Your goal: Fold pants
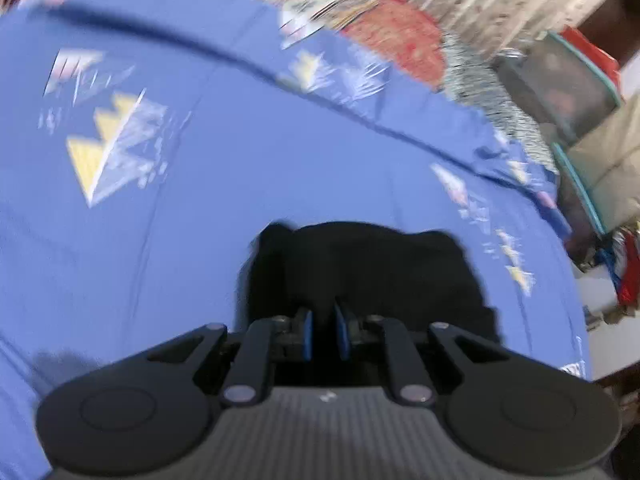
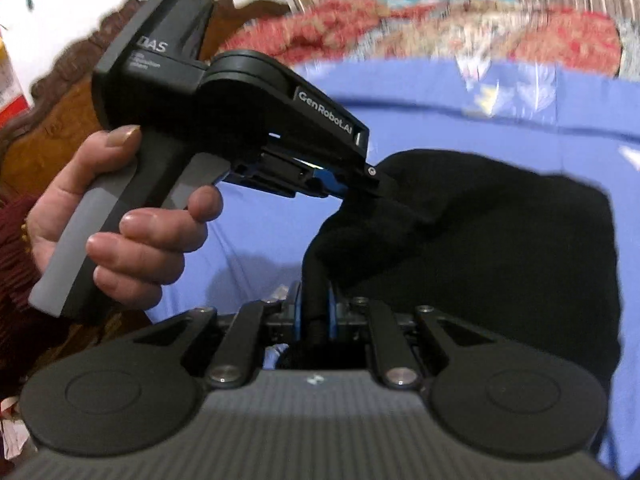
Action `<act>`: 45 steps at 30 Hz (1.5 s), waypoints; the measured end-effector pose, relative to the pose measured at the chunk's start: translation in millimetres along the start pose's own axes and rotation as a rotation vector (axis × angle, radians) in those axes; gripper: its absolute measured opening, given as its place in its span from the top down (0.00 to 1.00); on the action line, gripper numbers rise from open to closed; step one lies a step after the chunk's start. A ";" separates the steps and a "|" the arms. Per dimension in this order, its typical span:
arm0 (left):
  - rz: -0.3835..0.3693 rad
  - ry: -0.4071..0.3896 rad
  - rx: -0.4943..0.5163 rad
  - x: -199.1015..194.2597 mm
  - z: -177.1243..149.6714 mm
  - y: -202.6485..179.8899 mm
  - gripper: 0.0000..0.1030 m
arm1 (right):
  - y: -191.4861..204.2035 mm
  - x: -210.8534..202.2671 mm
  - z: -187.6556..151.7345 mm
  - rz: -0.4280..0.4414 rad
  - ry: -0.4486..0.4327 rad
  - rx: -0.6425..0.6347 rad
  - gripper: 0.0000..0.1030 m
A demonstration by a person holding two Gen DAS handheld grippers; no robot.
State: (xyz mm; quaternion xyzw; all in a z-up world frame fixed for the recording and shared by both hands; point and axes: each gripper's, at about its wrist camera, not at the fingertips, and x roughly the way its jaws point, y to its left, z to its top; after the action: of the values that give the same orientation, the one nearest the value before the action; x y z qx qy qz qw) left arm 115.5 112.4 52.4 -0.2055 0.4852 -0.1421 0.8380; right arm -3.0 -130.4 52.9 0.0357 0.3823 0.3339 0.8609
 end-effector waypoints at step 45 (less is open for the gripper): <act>0.419 -0.084 0.245 -23.9 -106.8 -51.6 0.26 | -71.3 -78.2 -76.2 -0.070 0.015 0.419 0.57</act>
State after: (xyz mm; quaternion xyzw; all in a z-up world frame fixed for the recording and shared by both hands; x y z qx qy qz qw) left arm 8.7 55.6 47.9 -0.0029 0.4612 -0.0146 0.8872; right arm -53.8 -247.5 26.2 0.1981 0.4509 0.2173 0.8428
